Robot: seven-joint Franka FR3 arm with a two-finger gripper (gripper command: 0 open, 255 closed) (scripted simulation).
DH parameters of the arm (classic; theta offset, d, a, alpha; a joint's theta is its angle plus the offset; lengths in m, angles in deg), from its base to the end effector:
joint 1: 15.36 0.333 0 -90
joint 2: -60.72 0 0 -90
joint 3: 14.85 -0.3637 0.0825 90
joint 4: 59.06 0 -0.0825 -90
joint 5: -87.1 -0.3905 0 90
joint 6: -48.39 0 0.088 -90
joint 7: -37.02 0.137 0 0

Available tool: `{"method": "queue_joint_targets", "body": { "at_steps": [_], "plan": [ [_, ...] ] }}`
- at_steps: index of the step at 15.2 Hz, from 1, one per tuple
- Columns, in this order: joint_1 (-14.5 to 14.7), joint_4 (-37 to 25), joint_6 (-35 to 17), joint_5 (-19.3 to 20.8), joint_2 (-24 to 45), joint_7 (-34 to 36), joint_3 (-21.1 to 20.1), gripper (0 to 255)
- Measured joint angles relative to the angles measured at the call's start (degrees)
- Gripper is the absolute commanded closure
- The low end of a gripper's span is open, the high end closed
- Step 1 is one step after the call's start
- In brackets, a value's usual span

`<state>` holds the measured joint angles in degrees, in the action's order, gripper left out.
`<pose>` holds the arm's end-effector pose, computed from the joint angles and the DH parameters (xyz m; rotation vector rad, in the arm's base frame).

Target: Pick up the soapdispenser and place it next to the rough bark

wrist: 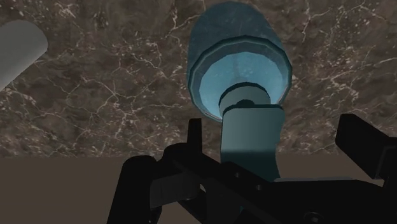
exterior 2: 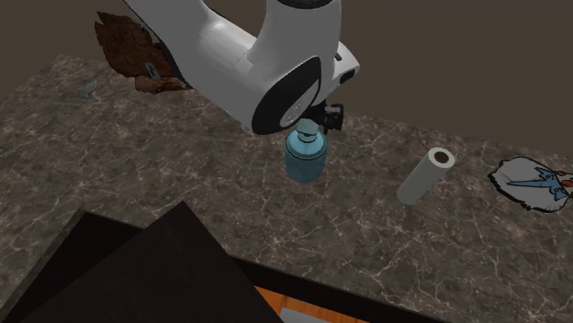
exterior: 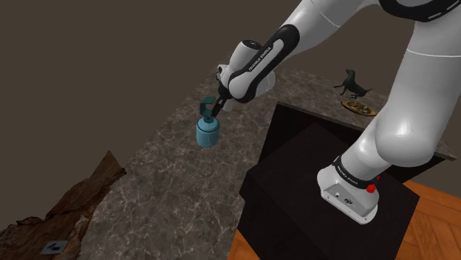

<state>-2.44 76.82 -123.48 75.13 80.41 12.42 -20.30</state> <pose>0.5343 0.1632 0.2192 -2.9274 -0.8057 -0.4372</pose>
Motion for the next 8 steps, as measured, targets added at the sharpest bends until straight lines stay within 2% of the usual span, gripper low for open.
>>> {"method": "queue_joint_targets", "body": {
  "at_steps": [8],
  "plan": [
    [0.04,-3.73,-3.64,0.00,7.11,-0.52,-0.38,0]
  ]
}}
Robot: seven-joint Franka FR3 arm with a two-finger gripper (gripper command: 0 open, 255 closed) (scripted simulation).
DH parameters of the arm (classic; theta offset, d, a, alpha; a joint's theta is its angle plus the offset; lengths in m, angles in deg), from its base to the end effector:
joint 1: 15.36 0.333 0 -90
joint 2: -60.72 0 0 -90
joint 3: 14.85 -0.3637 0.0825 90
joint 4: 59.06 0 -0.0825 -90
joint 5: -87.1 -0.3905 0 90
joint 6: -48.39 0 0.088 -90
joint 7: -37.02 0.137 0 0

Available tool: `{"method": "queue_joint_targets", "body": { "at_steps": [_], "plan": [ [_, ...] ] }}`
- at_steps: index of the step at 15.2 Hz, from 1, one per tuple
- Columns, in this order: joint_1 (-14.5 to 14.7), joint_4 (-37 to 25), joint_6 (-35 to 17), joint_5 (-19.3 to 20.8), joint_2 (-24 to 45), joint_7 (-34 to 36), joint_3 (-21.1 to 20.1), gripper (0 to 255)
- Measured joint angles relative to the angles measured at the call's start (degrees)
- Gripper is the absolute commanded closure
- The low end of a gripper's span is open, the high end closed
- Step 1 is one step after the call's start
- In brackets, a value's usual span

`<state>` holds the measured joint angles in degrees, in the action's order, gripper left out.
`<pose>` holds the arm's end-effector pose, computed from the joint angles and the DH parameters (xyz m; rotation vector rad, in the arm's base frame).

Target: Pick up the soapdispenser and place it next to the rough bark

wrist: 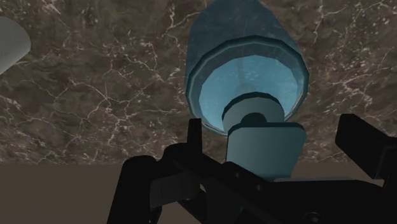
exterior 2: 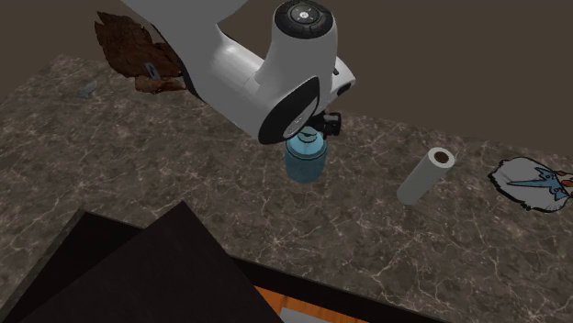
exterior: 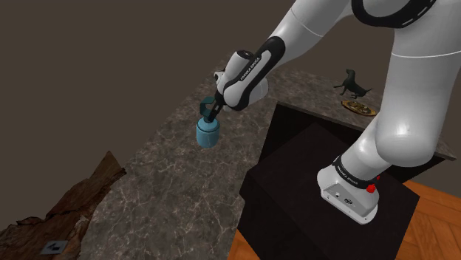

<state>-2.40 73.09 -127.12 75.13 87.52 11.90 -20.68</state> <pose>0.5511 0.1714 0.1794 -2.9243 -0.8138 -0.4432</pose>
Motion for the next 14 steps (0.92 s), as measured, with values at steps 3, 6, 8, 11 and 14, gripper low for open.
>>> {"method": "queue_joint_targets", "body": {
  "at_steps": [3,6,8,11,14],
  "plan": [
    [-0.09,-0.10,-0.16,-0.01,0.25,-0.07,-0.06,0],
    [-0.10,-0.11,-0.18,-0.01,0.28,-0.08,-0.07,255],
    [-0.10,-0.12,-0.19,-0.01,0.26,-0.08,-0.07,255],
    [-0.10,-0.11,-0.18,-0.01,0.24,-0.08,-0.06,255],
    [-0.10,-0.11,-0.18,-0.01,0.24,-0.08,-0.06,255]
  ]
}}
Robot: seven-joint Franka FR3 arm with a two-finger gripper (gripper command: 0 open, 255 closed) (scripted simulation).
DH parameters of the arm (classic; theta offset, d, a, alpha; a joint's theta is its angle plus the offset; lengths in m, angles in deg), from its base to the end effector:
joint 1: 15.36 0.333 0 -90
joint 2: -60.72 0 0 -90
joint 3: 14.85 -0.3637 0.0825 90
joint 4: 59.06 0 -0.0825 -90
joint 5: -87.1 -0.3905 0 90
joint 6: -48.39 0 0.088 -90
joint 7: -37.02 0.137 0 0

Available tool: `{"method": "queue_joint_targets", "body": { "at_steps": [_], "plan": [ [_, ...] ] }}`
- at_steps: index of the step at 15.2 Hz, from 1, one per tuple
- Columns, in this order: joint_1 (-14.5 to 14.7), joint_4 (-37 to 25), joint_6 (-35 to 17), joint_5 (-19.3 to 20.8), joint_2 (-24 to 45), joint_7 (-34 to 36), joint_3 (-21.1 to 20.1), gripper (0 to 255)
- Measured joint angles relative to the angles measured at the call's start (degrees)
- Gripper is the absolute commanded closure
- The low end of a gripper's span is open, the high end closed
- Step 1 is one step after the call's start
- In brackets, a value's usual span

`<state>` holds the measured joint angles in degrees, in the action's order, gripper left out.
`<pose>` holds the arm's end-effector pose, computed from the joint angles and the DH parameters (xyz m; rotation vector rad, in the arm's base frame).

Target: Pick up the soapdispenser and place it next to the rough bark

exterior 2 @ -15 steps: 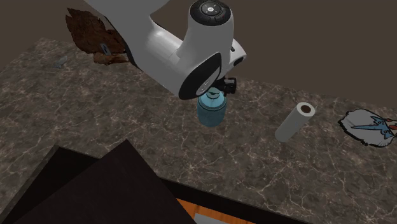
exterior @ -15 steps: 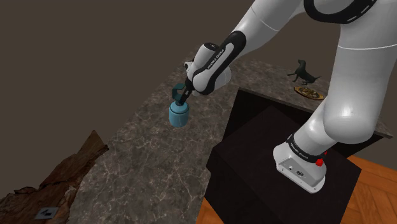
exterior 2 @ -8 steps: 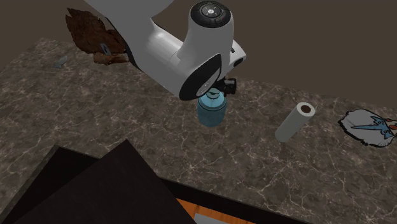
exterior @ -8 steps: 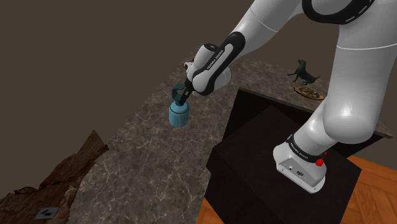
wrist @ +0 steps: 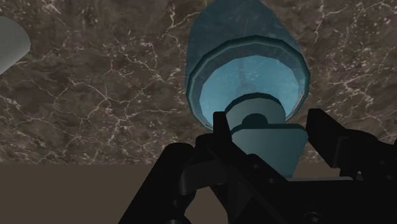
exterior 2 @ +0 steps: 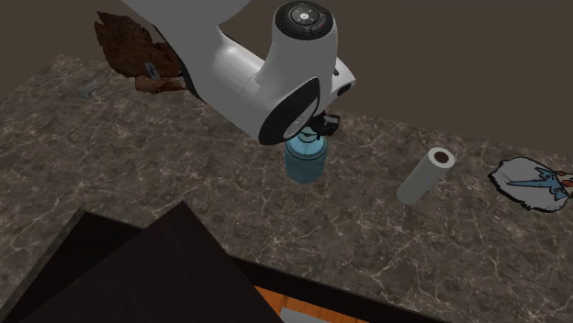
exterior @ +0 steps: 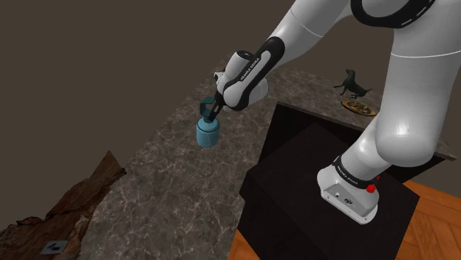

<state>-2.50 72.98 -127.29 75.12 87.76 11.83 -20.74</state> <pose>0.5517 0.1711 0.1780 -2.9242 -0.8134 -0.4444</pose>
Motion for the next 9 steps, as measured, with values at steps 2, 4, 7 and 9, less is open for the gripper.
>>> {"method": "queue_joint_targets", "body": {
  "at_steps": [2,4,7,9],
  "plan": [
    [-0.01,0.00,-0.01,0.00,0.01,-0.01,-0.01,255],
    [0.17,0.25,0.70,0.05,-0.87,0.15,0.17,255],
    [0.58,0.79,2.54,0.23,-3.24,0.57,0.63,255],
    [0.65,1.25,3.54,0.31,-4.69,0.69,0.79,255]
  ]
}}
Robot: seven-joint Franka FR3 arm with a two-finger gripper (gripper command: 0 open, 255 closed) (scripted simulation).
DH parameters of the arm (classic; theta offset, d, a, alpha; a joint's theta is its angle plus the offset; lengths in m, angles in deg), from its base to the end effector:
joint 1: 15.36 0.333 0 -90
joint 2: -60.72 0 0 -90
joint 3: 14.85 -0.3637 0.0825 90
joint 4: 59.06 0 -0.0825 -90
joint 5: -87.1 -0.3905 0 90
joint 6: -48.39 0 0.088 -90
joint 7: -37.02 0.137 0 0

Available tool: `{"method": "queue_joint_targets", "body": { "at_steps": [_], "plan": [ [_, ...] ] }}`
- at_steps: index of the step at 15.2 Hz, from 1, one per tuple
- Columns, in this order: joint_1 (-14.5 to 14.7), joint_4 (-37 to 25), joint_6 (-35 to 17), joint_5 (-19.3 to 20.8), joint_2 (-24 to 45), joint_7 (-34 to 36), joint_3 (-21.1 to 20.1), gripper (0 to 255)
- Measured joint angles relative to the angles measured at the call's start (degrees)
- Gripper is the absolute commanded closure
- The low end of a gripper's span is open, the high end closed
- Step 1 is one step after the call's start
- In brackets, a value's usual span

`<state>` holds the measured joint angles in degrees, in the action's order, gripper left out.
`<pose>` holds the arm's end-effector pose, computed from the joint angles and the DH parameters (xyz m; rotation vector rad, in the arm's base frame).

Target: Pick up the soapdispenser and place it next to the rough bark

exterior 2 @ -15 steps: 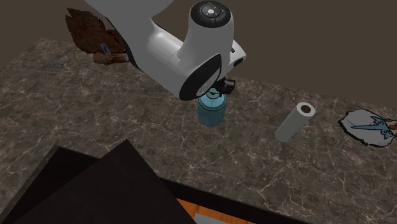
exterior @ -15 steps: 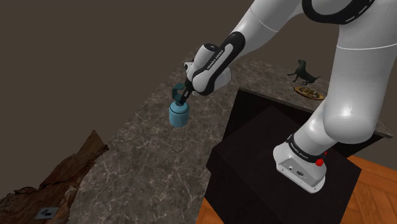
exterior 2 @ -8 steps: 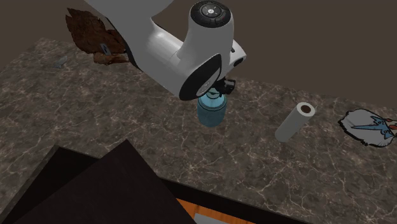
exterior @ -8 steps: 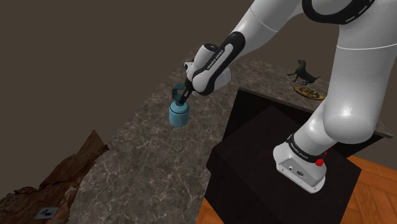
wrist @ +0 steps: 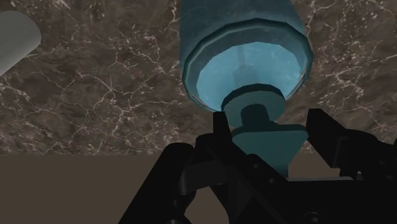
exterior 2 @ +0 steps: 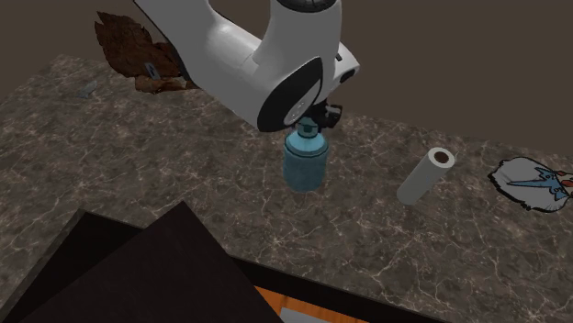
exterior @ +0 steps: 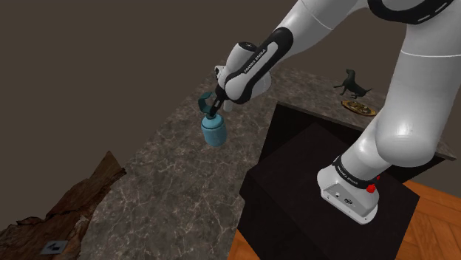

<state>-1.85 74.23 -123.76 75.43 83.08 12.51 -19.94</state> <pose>0.5473 0.1699 0.2097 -2.9243 -0.8141 -0.4421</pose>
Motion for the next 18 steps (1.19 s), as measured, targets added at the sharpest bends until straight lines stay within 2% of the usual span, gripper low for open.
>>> {"method": "queue_joint_targets", "body": {
  "at_steps": [18],
  "plan": [
    [1.57,0.21,12.63,2.73,-12.85,3.23,2.31,255]
  ]
}}
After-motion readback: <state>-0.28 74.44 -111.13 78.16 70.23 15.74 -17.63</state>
